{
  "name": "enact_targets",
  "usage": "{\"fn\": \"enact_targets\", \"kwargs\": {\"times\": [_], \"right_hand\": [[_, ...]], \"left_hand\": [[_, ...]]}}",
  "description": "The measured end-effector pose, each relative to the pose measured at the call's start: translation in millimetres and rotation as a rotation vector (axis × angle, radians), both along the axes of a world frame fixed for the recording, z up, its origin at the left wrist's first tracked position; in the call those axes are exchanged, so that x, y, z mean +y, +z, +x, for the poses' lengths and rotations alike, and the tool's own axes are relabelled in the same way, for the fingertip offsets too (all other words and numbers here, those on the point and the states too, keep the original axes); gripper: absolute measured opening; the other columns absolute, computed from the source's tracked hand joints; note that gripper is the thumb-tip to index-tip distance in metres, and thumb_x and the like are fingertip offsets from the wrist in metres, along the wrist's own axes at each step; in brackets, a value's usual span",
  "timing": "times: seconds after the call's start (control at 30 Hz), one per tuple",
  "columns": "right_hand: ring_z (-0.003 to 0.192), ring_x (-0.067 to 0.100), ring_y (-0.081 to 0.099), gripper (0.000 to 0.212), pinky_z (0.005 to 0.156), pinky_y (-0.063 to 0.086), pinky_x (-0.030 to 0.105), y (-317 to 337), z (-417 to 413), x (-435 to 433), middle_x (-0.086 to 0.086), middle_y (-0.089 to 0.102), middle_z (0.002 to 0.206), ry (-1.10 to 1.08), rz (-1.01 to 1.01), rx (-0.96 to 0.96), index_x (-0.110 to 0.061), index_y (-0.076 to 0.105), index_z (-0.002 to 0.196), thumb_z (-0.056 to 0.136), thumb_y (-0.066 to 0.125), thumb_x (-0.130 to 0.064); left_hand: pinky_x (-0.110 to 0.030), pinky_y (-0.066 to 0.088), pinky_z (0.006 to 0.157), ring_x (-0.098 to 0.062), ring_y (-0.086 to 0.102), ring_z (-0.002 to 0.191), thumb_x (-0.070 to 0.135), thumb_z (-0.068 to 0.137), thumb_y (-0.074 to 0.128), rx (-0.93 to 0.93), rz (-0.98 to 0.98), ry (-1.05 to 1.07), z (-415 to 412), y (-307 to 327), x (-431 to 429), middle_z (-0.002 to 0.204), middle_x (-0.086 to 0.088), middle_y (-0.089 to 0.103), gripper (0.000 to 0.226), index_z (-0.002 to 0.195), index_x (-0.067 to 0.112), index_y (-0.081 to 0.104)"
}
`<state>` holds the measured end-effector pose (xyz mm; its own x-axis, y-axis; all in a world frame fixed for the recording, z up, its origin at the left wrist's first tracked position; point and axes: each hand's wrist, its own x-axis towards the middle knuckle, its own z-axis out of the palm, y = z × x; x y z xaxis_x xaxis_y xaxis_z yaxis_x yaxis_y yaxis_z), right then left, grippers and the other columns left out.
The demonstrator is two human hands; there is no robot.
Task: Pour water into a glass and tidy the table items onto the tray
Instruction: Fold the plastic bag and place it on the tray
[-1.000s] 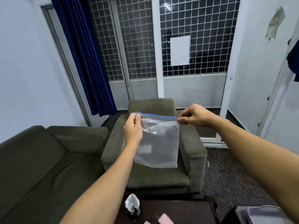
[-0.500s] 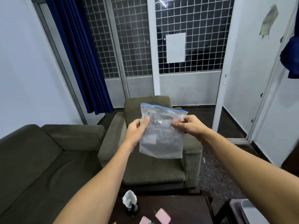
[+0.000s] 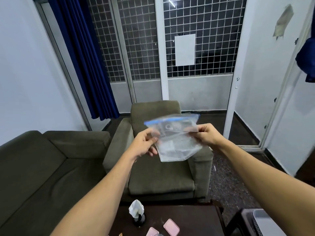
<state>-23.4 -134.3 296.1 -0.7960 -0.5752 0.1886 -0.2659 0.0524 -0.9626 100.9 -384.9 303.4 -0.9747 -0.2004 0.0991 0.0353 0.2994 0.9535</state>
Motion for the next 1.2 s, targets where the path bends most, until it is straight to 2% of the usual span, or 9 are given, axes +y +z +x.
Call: {"fn": "enact_targets", "kwargs": {"times": [0.17, 0.27, 0.37, 0.5, 0.63, 0.77, 0.9, 1.03, 1.2], "right_hand": [[0.078, 0.024, 0.065, 0.048, 0.066, 0.053, 0.032, 6, -5, 4, 0.009, 0.075, 0.084, 0.011, -0.068, 0.002, -0.01, 0.079, 0.07, 0.077, 0.046, 0.024], [0.07, 0.028, 0.056, 0.049, 0.061, 0.044, 0.034, 5, -8, 6, 0.013, 0.07, 0.078, -0.029, -0.002, -0.032, -0.011, 0.077, 0.066, 0.076, 0.042, 0.021], [0.062, 0.02, 0.049, 0.028, 0.052, 0.042, 0.024, 7, -5, 7, 0.009, 0.067, 0.073, -0.023, 0.021, -0.211, -0.01, 0.078, 0.071, 0.071, 0.05, -0.007], [0.075, 0.017, 0.06, 0.054, 0.074, 0.047, 0.031, 12, -7, 11, 0.008, 0.076, 0.102, 0.061, 0.08, -0.412, -0.005, 0.079, 0.095, 0.066, 0.055, -0.044], [0.078, 0.017, 0.055, 0.044, 0.07, 0.045, 0.03, 18, -2, 2, 0.001, 0.065, 0.083, -0.04, 0.397, -0.021, -0.017, 0.067, 0.088, 0.062, 0.09, -0.044], [0.089, 0.011, 0.062, 0.08, 0.077, 0.05, 0.026, 27, 7, -13, -0.007, 0.063, 0.102, -0.006, 0.668, 0.336, -0.031, 0.05, 0.128, 0.062, 0.091, -0.049], [0.078, 0.012, 0.066, 0.016, 0.073, 0.055, 0.041, 30, 13, -25, 0.001, 0.073, 0.085, 0.08, 0.591, 0.428, -0.022, 0.073, 0.092, 0.083, 0.079, -0.032], [0.081, 0.012, 0.074, 0.007, 0.067, 0.058, 0.028, 24, 13, -18, 0.001, 0.079, 0.091, 0.026, 0.148, 0.068, -0.018, 0.079, 0.094, 0.087, 0.079, -0.02], [0.081, 0.015, 0.075, 0.02, 0.062, 0.057, 0.027, 22, 12, -5, -0.001, 0.079, 0.094, 0.01, -0.001, -0.173, -0.026, 0.08, 0.103, 0.084, 0.073, -0.021]], "left_hand": [[-0.03, 0.047, 0.061, -0.019, 0.059, 0.076, -0.017, 0.081, 0.038, 0.014, -0.128, 0.019, -3, 9, 8, 0.095, -0.008, 0.07, 0.052, 0.076, 0.017, 0.076], [-0.021, 0.044, 0.067, -0.014, 0.056, 0.079, -0.009, 0.08, 0.041, -0.032, -0.196, 0.008, -6, 17, 11, 0.099, -0.002, 0.068, 0.047, 0.07, 0.018, 0.078], [-0.029, 0.047, 0.075, -0.017, 0.058, 0.087, 0.013, 0.076, 0.045, -0.04, -0.138, -0.006, -4, 25, 16, 0.105, -0.009, 0.066, 0.034, 0.075, 0.009, 0.079], [-0.024, 0.048, 0.084, -0.014, 0.061, 0.093, 0.022, 0.082, 0.065, 0.014, -0.312, 0.02, -5, 23, 18, 0.106, -0.003, 0.063, 0.014, 0.086, 0.016, 0.077], [-0.02, 0.037, 0.055, -0.011, 0.044, 0.055, 0.0, 0.078, 0.06, 0.063, -0.44, 0.017, -7, 20, 21, 0.089, 0.001, 0.062, 0.027, 0.091, 0.023, 0.065], [-0.028, 0.04, 0.06, -0.018, 0.045, 0.06, -0.008, 0.078, 0.059, 0.125, -0.471, -0.108, -11, 31, 23, 0.089, -0.017, 0.067, 0.027, 0.091, 0.015, 0.066], [-0.037, 0.051, 0.085, -0.019, 0.061, 0.093, -0.003, 0.076, 0.068, 0.198, -0.471, -0.082, -18, 40, 32, 0.112, -0.008, 0.065, 0.046, 0.117, 0.019, 0.063], [-0.042, 0.047, 0.105, -0.016, 0.052, 0.131, 0.038, 0.072, 0.088, -0.081, -0.008, 0.064, -13, 33, 30, 0.146, 0.01, 0.048, 0.119, 0.159, 0.026, 0.007], [-0.04, 0.061, 0.077, -0.026, 0.073, 0.094, 0.017, 0.087, 0.076, -0.119, 0.234, -0.1, -10, 18, 28, 0.109, -0.009, 0.076, 0.043, 0.128, 0.018, 0.062]]}}
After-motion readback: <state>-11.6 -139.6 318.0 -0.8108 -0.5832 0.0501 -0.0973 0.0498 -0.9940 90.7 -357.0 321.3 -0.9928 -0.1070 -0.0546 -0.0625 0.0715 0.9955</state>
